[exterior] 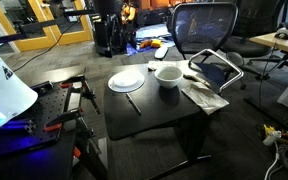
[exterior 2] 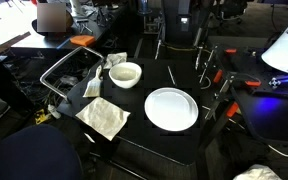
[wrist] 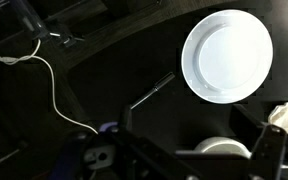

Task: Put the pen in the bowl

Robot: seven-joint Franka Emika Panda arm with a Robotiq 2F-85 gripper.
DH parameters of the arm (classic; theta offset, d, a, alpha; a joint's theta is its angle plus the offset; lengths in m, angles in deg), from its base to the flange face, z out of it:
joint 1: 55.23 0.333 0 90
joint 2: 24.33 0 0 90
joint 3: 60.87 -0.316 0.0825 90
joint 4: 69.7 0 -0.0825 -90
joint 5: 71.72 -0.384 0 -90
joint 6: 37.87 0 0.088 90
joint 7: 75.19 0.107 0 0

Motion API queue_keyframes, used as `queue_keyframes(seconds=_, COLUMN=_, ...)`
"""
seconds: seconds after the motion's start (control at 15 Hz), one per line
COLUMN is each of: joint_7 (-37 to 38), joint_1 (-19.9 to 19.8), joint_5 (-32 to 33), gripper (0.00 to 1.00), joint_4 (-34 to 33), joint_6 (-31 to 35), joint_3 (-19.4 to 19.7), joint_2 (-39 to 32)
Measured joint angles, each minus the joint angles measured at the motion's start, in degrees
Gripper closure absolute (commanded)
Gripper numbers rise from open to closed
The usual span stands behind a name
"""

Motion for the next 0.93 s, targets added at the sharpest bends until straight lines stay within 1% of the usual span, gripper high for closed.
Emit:
queue_keyframes(seconds=0.2, joint_7=1.47, joint_1=0.0, joint_5=0.1, gripper=0.0, joint_4=-0.75, joint_6=1.14, joint_3=-0.24, joint_2=-3.07)
queue_keyframes(seconds=0.6, joint_7=2.1, joint_1=-0.04, joint_5=0.02, gripper=0.0, joint_4=-1.04, joint_6=1.22, joint_3=-0.19, joint_2=-3.51)
queue_keyframes(seconds=0.73, joint_7=4.36, joint_1=-0.04, joint_5=-0.29, gripper=0.0, joint_4=-1.03, joint_6=2.02, joint_3=-0.17, joint_2=-4.09)
queue_keyframes(seconds=0.93, joint_7=8.87, joint_1=-0.04, joint_5=-0.98, gripper=0.0, joint_4=-0.82, joint_6=5.11, joint_3=-0.17, joint_2=-5.77)
